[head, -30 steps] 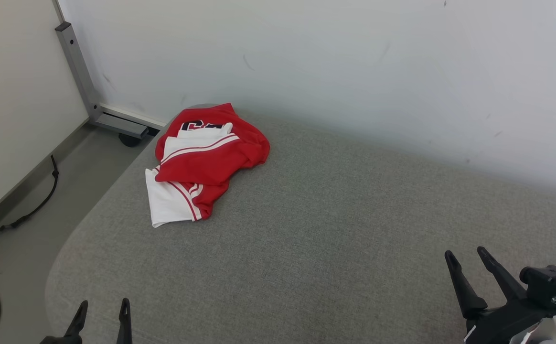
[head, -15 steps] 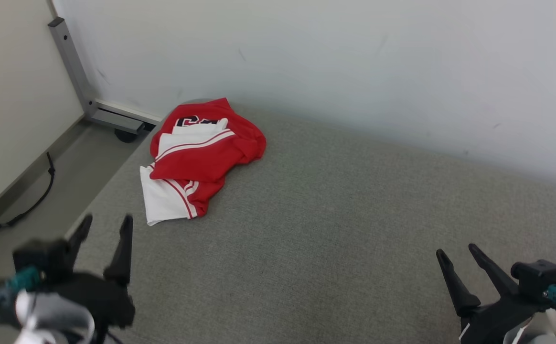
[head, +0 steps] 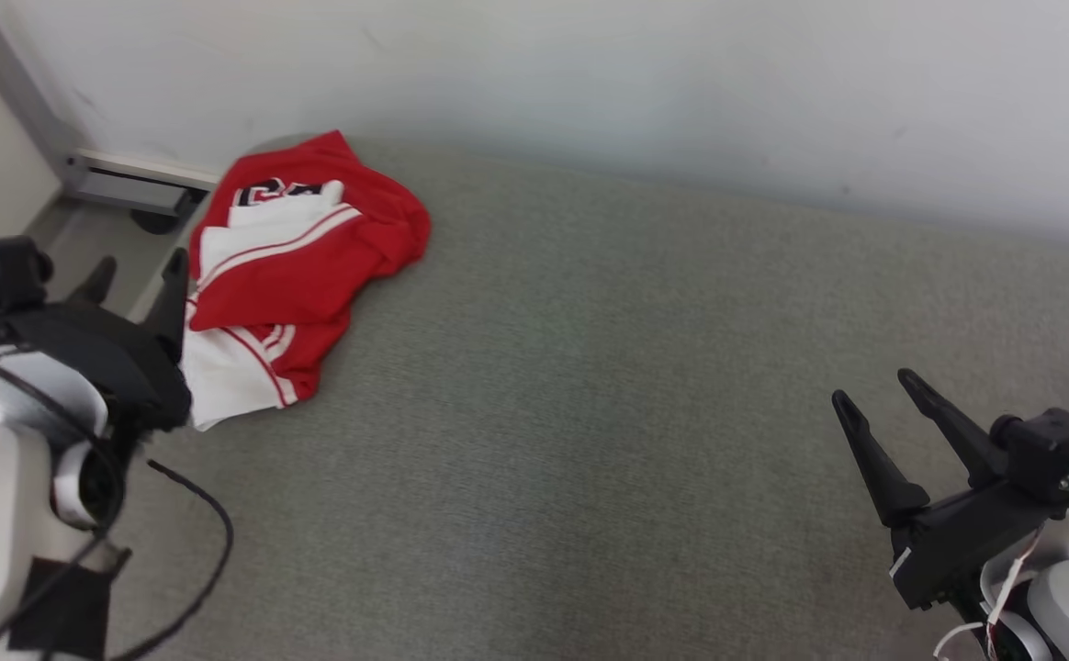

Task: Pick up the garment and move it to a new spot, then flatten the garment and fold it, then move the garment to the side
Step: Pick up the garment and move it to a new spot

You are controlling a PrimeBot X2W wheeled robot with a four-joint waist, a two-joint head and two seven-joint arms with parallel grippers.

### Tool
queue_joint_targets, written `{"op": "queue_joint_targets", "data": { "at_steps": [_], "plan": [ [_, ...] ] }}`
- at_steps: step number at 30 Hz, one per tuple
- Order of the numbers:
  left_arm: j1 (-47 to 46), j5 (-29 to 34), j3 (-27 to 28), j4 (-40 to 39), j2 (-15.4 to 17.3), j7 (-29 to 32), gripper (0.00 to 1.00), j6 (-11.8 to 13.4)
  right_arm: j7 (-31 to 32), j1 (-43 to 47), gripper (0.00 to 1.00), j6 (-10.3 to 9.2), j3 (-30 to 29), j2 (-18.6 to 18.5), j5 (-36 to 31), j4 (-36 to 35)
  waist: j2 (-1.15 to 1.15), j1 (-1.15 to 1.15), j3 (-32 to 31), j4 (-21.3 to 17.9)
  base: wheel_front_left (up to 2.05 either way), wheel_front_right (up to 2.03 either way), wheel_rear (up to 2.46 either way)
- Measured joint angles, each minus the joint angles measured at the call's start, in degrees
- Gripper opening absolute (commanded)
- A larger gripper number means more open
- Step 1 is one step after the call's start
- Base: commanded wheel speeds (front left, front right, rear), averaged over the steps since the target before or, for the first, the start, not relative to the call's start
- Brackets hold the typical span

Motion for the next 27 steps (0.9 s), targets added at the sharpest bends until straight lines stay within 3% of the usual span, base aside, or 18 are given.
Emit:
{"op": "queue_joint_targets", "data": {
  "at_steps": [8,17,27],
  "plan": [
    [-6.71,-1.25,0.82,10.53,2.25,4.41,1.00,-0.98,1.62,-3.31,1.00,0.35,0.63,-0.66,-1.25,-3.79,0.00,0.00,4.41,-4.80,0.00,0.00,0.00],
    [-11.17,-0.90,1.94,18.51,6.89,7.49,1.00,-0.93,3.31,-5.73,1.00,0.51,0.52,-2.38,-2.09,-7.71,0.00,-0.01,9.16,-10.47,0.00,0.00,0.00],
    [-16.43,1.85,1.10,25.13,8.18,9.53,1.00,0.86,4.02,-5.79,1.00,0.42,-1.64,-5.11,-2.36,-10.81,0.00,-0.01,15.04,-15.00,0.00,0.00,0.00]
  ]
}}
